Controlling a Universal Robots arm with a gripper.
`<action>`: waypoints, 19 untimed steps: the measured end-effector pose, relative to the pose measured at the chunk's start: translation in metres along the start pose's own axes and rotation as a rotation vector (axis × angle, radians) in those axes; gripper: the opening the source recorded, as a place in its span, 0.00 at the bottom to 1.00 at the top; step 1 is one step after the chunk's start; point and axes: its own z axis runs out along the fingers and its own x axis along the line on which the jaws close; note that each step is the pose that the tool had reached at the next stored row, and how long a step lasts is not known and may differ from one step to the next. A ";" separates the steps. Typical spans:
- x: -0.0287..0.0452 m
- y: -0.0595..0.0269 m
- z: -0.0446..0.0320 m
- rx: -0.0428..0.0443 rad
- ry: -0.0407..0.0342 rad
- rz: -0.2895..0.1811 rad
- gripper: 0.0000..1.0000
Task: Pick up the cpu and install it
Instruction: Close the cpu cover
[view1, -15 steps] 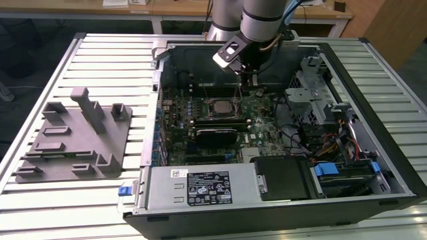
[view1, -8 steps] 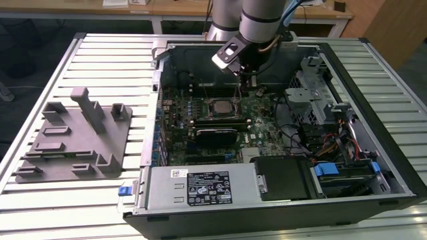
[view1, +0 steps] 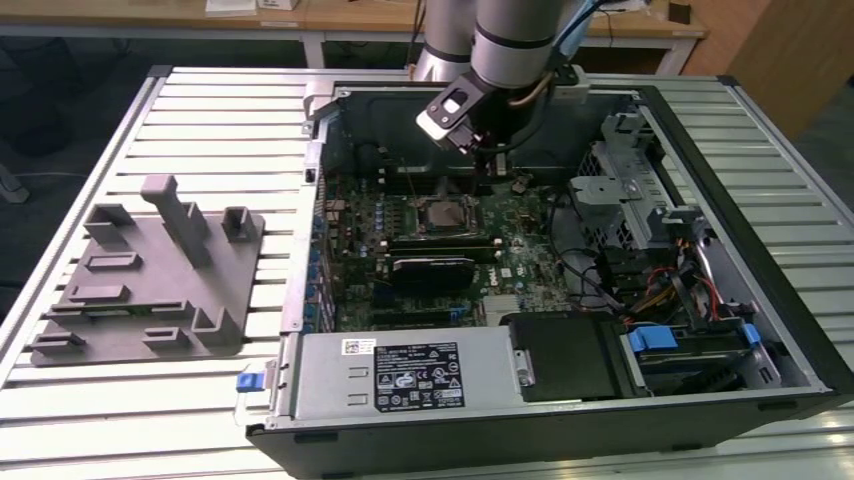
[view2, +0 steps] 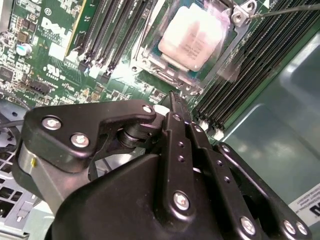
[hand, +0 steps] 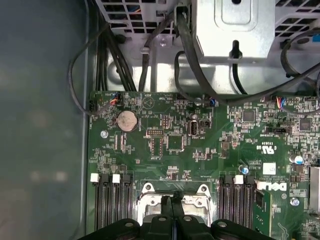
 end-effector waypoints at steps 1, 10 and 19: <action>0.0000 -0.0003 0.0002 0.0001 -0.0001 0.000 0.11; 0.0000 -0.0003 0.0005 0.0001 0.0000 0.000 0.11; -0.0020 -0.0070 0.0041 0.0000 0.0001 0.000 0.11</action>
